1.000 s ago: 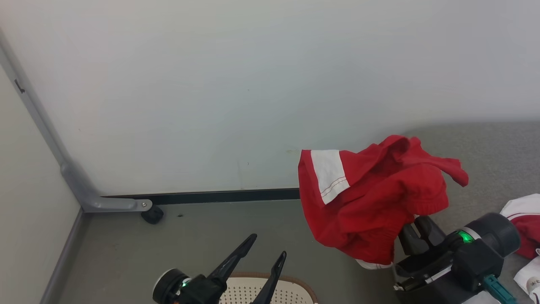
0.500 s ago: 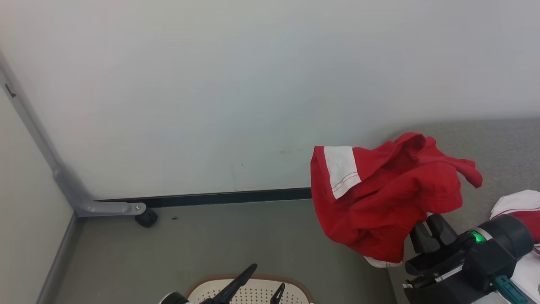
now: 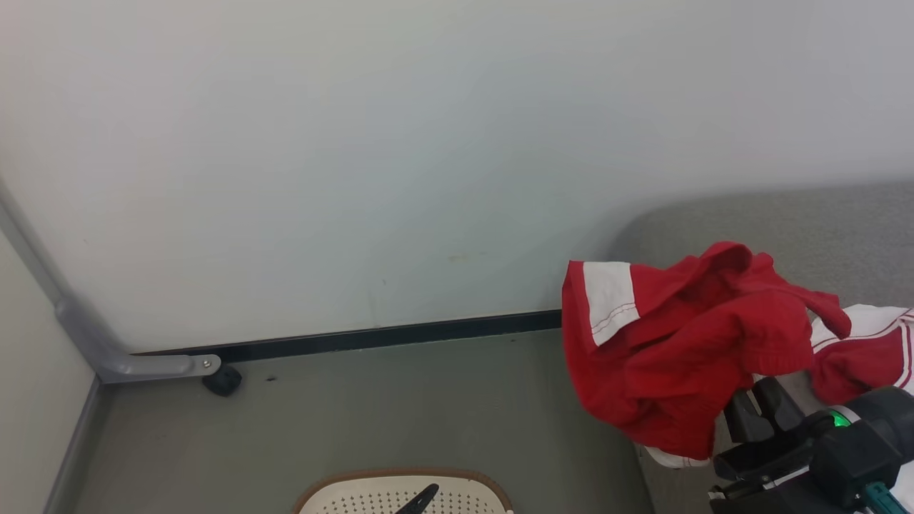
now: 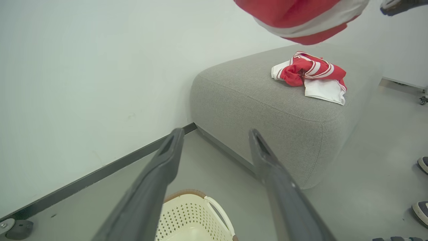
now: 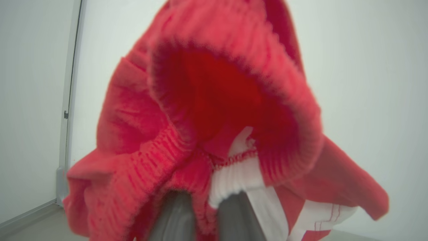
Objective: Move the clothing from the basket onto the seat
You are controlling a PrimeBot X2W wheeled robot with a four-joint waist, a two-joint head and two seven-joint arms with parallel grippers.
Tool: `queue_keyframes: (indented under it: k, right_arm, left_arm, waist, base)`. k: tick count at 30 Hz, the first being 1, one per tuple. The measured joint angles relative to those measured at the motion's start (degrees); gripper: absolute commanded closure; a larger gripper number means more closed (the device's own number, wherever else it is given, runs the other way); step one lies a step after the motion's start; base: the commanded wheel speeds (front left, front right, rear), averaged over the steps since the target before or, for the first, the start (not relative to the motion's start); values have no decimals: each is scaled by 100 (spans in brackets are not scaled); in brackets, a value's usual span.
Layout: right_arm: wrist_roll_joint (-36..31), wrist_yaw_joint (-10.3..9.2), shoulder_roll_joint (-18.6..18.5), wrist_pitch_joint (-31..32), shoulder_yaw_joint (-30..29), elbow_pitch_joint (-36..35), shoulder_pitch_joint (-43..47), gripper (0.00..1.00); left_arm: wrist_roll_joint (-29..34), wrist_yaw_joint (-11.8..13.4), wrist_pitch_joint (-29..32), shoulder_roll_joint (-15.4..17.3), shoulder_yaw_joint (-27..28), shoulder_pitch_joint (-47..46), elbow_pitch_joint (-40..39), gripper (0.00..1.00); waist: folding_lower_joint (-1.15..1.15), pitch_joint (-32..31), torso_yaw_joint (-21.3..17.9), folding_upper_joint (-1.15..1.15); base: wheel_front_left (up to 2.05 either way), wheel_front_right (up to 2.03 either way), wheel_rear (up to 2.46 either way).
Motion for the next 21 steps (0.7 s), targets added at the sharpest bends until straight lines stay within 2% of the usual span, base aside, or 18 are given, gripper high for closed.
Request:
queue_keyframes:
  k: [12, 21]
  right_arm:
    - [-52, -76, -76, 0, -303, -44, 253, 100]
    - [-260, -135, -77, 0, -365, -125, 253, 100]
  left_arm:
    - [0, -5, 0, -42, 9, 121, -40, 0]
    - [0, -7, 0, -35, 87, 214, -118, 0]
  waist:
    - [0, 102, -284, 0]
    - [0, 217, -713, 0]
  base:
    - [0, 0, 0]
    - [0, 0, 0]
